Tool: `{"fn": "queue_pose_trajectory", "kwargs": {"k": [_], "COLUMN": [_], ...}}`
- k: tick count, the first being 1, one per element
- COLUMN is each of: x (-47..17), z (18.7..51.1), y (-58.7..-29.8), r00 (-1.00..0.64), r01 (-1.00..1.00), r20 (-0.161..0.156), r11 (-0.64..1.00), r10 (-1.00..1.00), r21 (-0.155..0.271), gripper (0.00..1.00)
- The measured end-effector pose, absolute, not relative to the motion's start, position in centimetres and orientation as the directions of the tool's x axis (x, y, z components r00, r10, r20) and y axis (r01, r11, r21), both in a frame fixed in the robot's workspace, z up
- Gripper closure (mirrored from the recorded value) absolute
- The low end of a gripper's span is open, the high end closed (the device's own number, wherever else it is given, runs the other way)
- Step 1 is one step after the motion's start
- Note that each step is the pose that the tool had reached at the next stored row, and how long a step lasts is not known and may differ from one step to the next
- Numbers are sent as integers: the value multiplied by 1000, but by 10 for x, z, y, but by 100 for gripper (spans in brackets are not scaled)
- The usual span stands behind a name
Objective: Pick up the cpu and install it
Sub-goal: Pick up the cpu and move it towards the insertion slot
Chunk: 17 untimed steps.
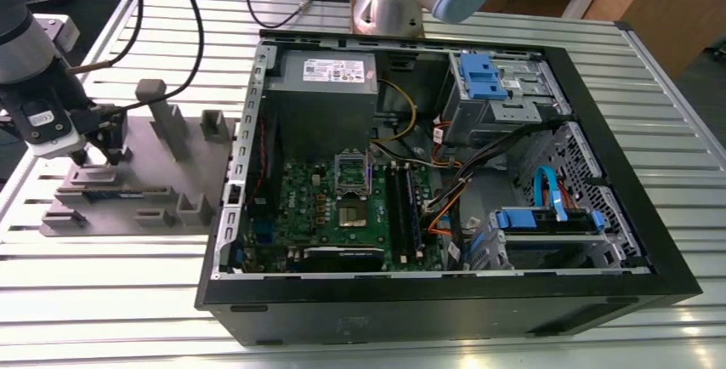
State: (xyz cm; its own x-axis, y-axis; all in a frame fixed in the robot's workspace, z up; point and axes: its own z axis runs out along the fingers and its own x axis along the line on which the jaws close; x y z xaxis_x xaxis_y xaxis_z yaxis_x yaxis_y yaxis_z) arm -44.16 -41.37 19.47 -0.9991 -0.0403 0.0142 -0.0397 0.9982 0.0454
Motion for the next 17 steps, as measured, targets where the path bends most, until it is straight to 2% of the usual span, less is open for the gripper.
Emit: {"fn": "queue_pose_trajectory", "kwargs": {"k": [17], "x": [-442], "z": [202], "y": [-414], "r00": [-999], "r01": [-40], "r20": [14], "r11": [998], "r10": [-40], "r21": [48], "gripper": [53]}}
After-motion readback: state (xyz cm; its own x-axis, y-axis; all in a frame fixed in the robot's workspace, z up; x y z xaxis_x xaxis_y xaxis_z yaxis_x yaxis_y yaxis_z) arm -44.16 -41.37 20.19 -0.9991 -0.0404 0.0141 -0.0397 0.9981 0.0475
